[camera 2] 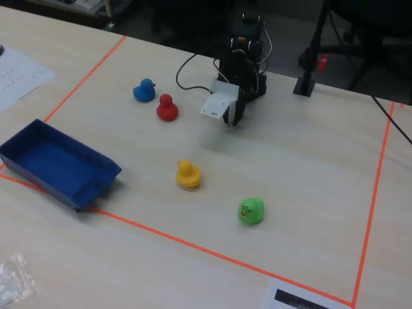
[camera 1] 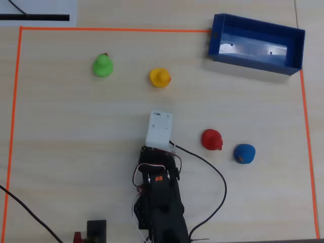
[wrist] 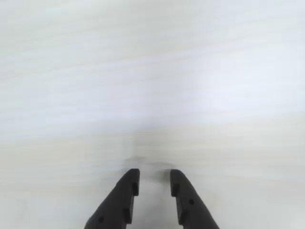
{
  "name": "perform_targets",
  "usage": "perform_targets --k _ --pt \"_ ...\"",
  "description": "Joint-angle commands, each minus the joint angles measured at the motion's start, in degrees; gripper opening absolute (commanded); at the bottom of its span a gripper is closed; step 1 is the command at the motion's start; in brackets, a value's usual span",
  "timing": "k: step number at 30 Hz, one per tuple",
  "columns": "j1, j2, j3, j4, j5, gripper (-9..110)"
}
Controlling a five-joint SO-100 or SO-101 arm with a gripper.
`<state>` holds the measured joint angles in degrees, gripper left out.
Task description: Grasp blue duck and put it into box.
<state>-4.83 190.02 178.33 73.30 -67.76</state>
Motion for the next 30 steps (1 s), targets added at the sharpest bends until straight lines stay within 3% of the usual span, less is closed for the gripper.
perform_targets --k 1,18,30 --pt "0.53 -0.35 -0.09 1.32 0.62 0" --pt "2.99 -0.35 -0.97 -0.35 1.49 0" --pt "12.92 -24.52 -35.16 0.35 -2.64 1"
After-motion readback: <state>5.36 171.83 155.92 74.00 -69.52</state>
